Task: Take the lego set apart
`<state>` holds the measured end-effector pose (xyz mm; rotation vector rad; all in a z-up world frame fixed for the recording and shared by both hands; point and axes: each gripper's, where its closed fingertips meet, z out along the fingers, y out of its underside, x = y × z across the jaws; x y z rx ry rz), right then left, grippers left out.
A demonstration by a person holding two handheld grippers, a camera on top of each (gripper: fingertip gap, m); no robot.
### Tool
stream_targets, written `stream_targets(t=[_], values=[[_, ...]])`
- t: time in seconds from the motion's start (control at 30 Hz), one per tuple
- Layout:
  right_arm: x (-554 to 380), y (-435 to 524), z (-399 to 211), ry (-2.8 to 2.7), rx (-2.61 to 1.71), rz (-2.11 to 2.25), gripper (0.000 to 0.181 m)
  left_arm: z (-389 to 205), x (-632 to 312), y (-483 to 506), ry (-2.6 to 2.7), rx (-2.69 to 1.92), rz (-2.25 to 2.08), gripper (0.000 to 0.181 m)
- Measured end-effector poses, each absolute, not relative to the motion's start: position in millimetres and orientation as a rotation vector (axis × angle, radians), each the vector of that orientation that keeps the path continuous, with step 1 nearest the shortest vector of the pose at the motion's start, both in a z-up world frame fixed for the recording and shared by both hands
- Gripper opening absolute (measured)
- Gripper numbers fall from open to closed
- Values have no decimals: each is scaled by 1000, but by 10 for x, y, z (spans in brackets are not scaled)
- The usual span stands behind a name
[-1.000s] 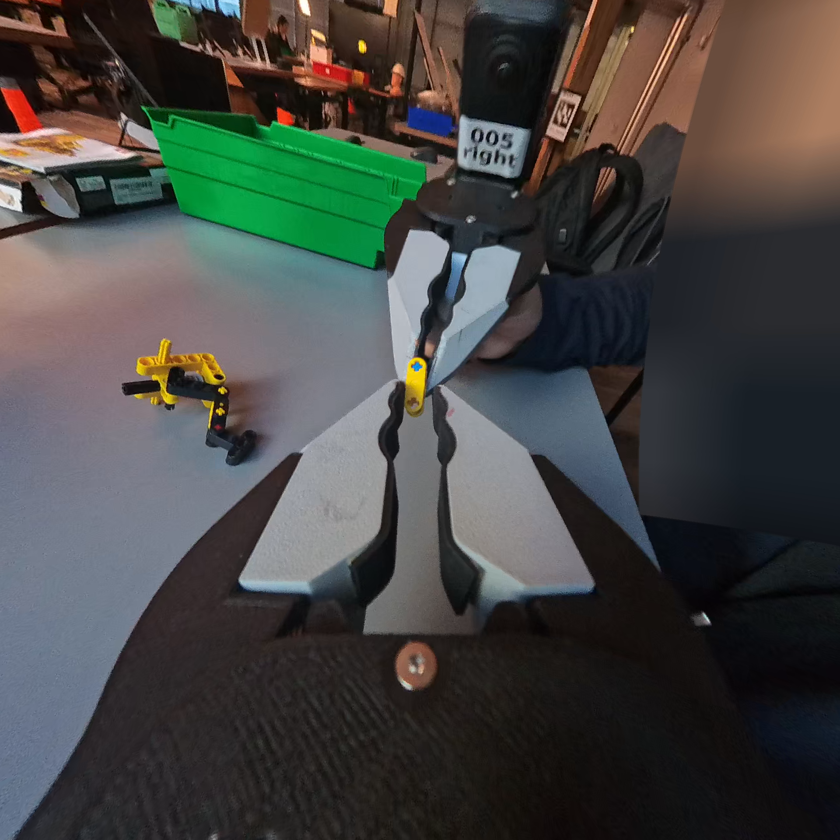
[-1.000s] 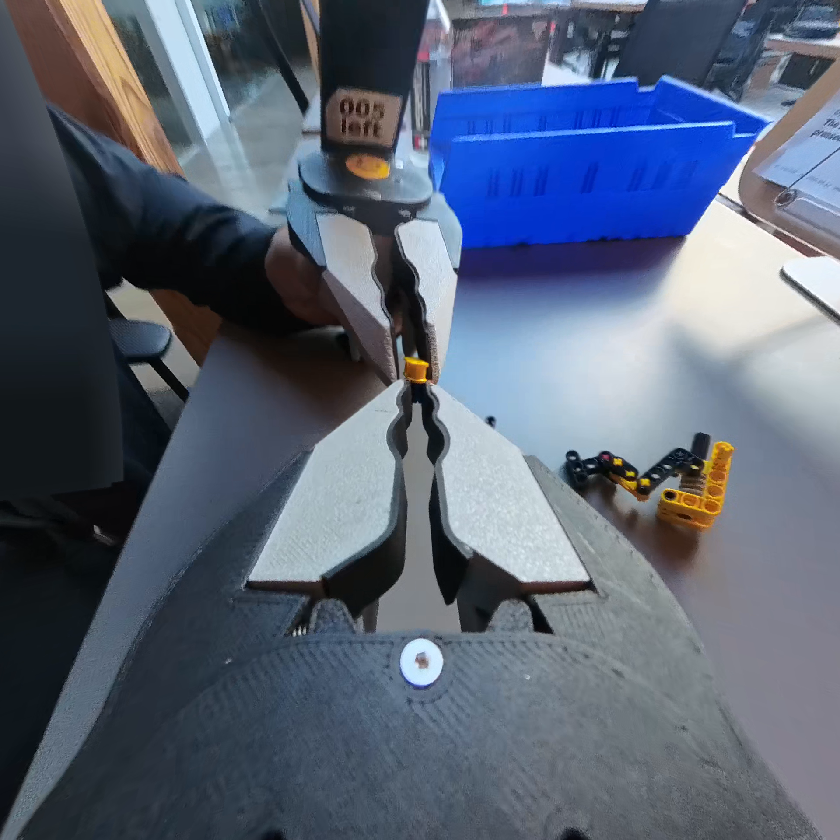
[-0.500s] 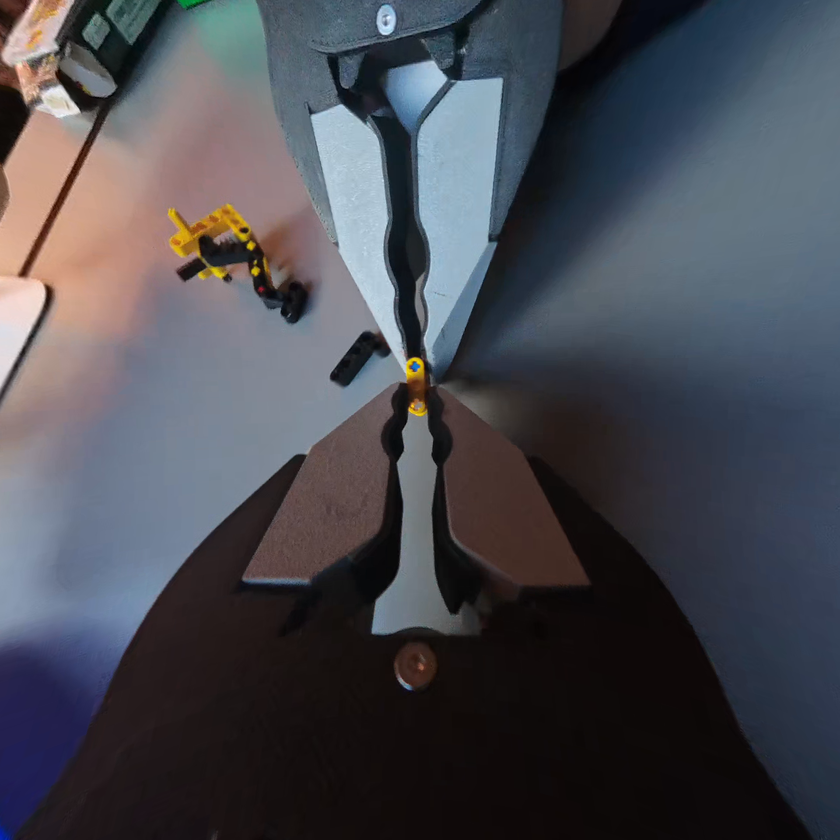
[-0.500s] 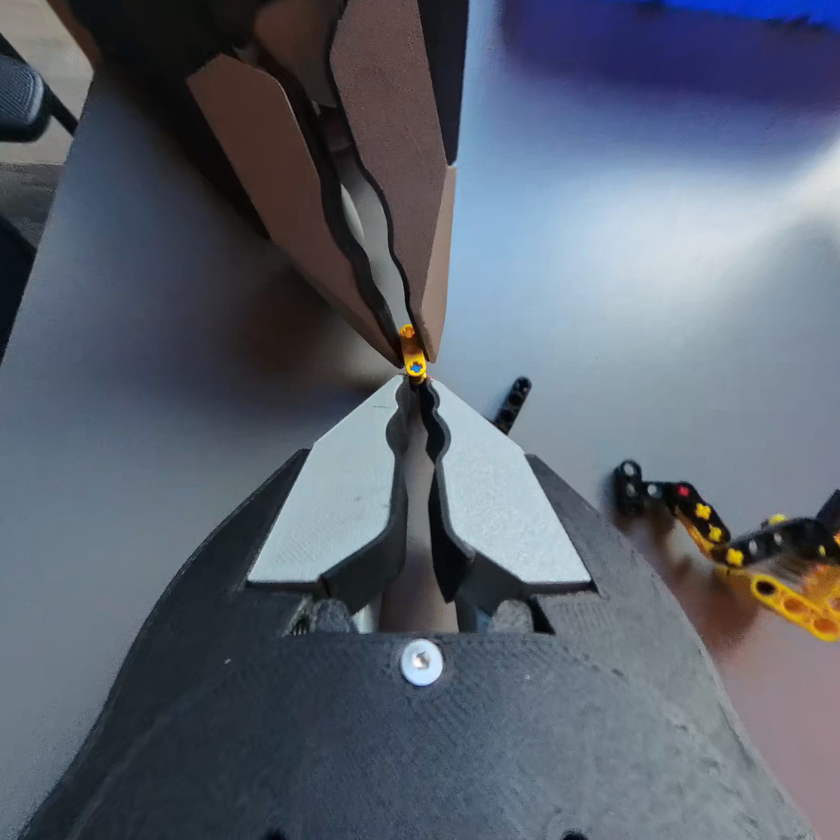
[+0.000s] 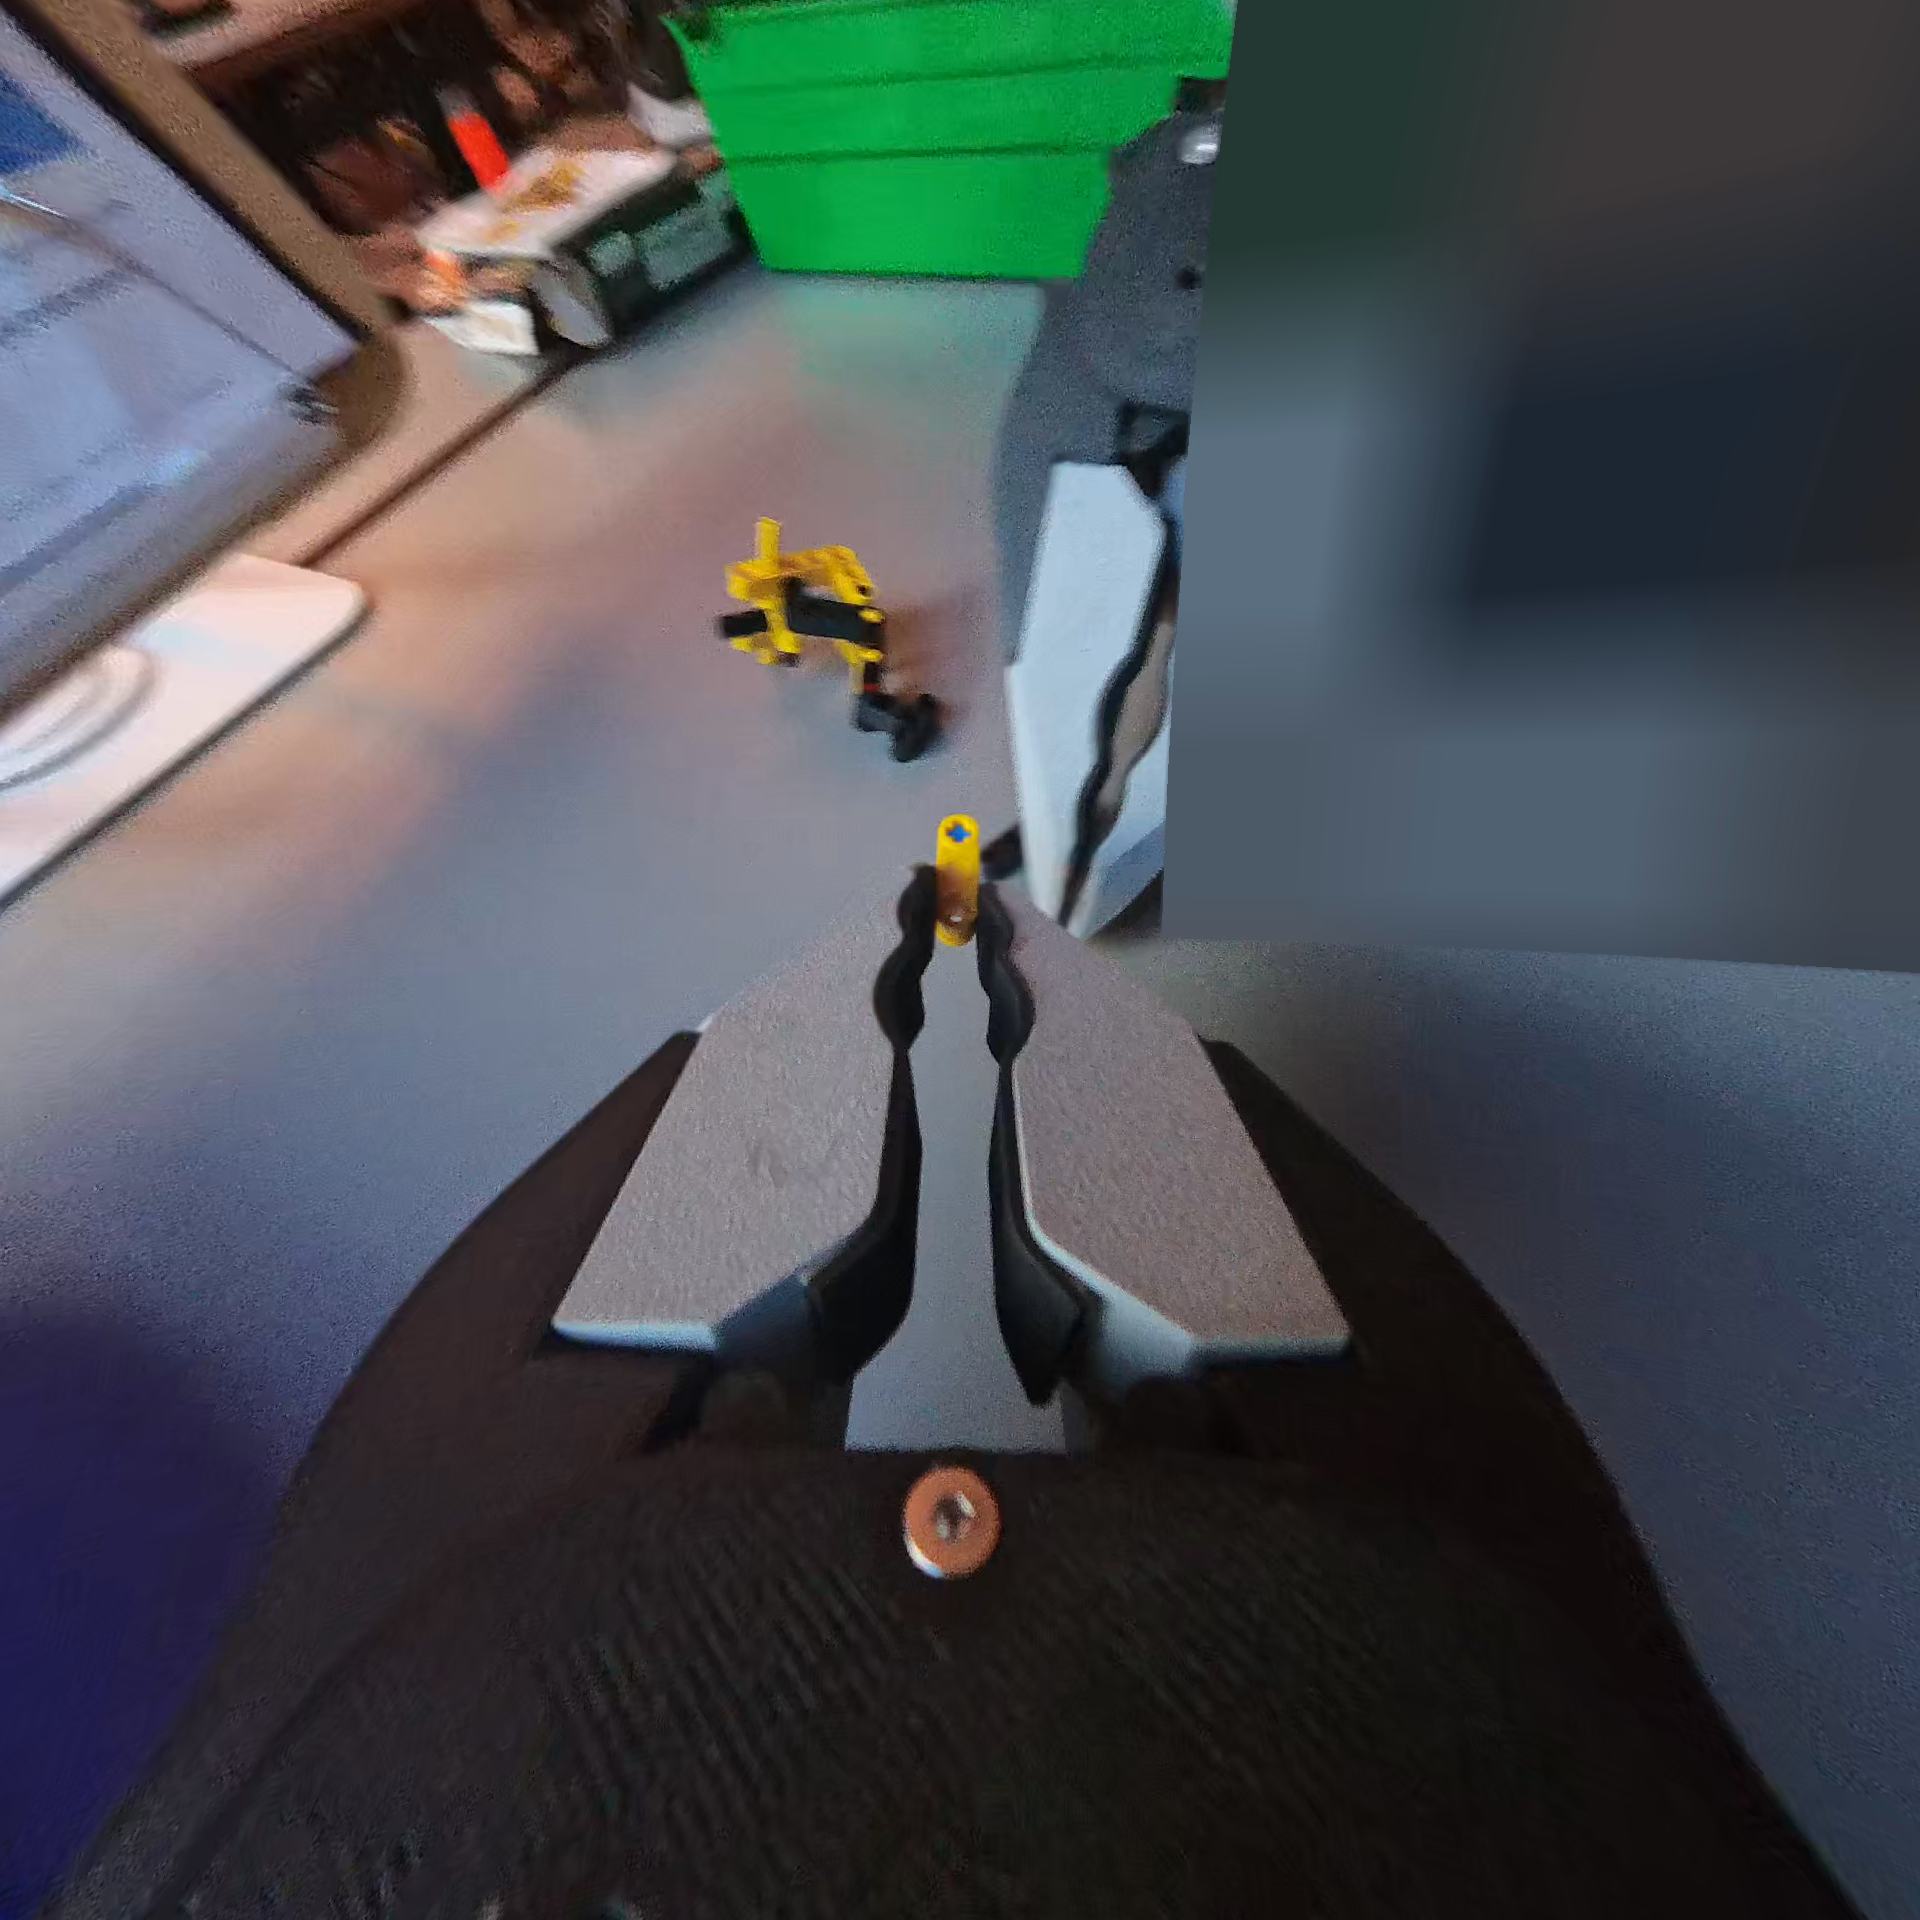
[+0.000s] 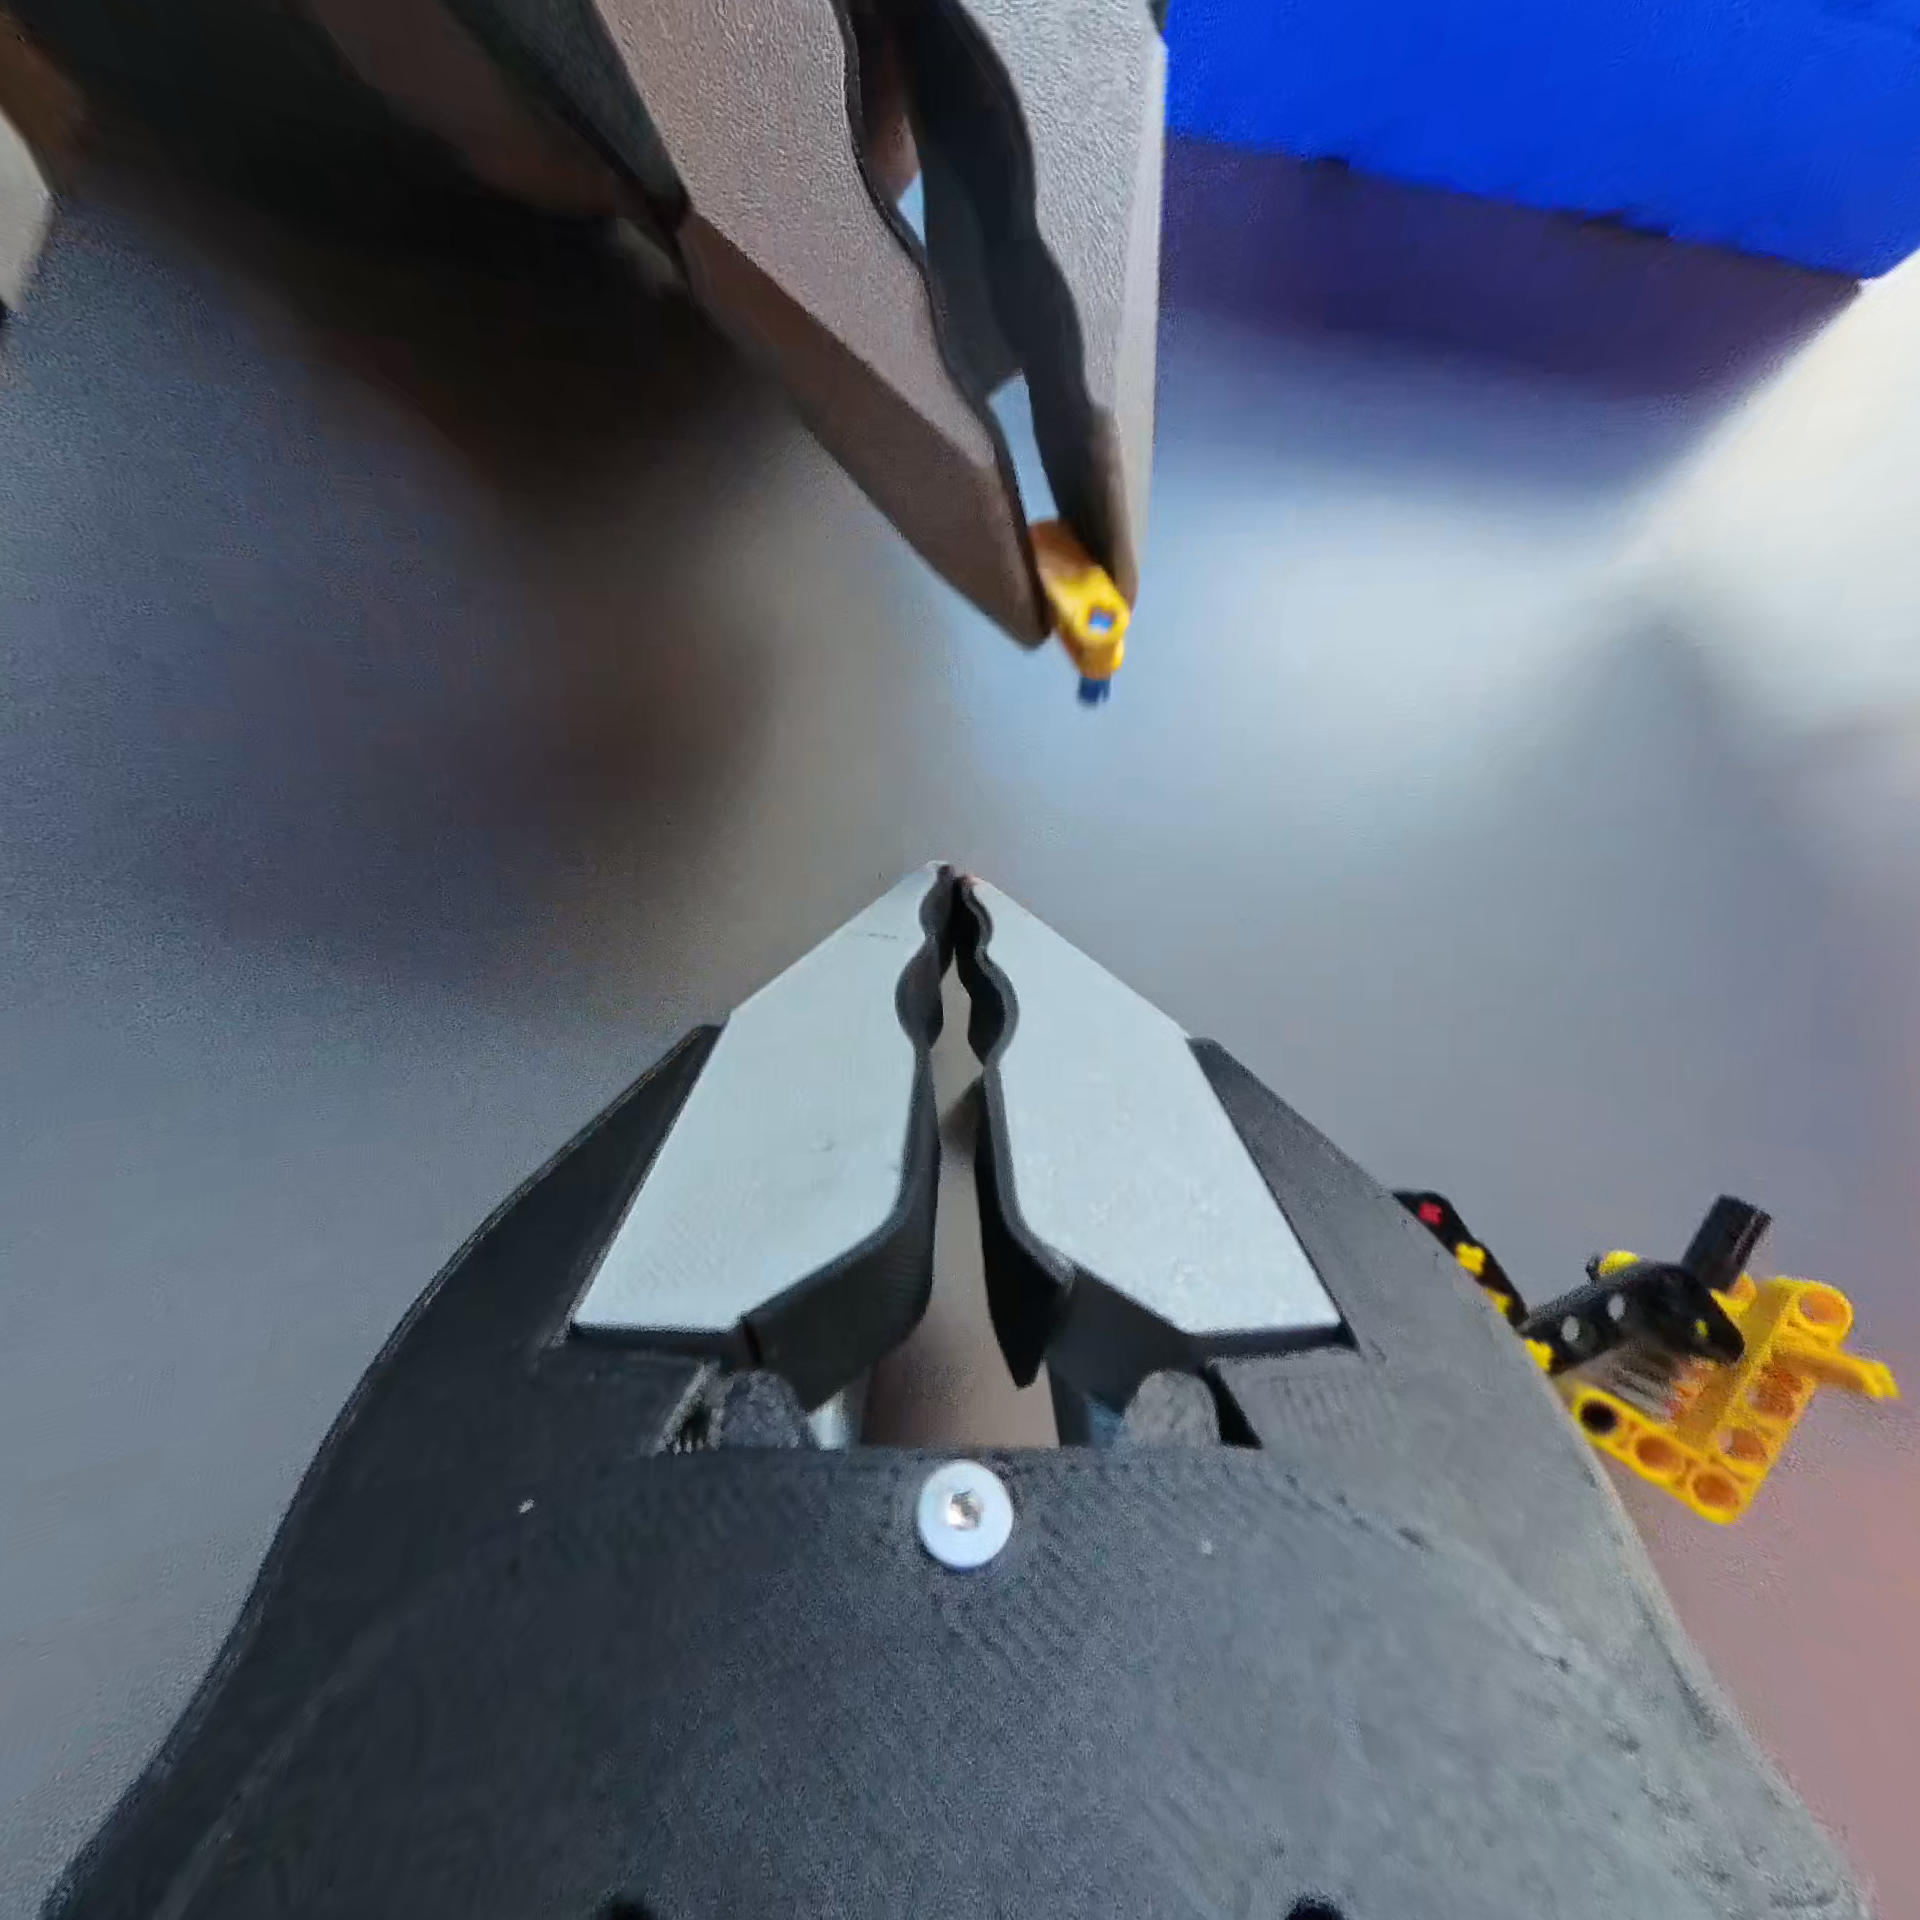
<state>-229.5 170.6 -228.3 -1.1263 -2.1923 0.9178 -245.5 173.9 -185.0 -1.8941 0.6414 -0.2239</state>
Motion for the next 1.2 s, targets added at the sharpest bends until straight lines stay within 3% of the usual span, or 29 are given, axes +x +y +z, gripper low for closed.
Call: stream_targets(t=[0.3,0.37,0.53,0.67,0.83,1.03,1.2], values=[[-2183,1695,-1750,-1939,-1093,1225,0,-1645,-2238,1712,595,-1782,-455,5],[-2204,1719,-1700,-1901,-1092,1226,30,-1576,-2179,1715,559,-1750,-536,5],[-2185,1762,-1683,-1892,-1045,1141,7,-1512,-2178,1720,519,-1719,-622,5],[-2180,1671,-1555,-1870,-1088,1362,16,-1424,-2116,1706,501,-1663,-748,5],[-2119,1697,-1355,-1774,-1143,1668,2,-1405,-2061,1708,525,-1641,-737,6],[-2113,1691,-1359,-1766,-1153,1754,3,-1369,-2046,1727,501,-1620,-789,6],[-2104,1680,-1363,-1824,-1086,1579,2,-1370,-2037,1718,507,-1621,-794,6]])
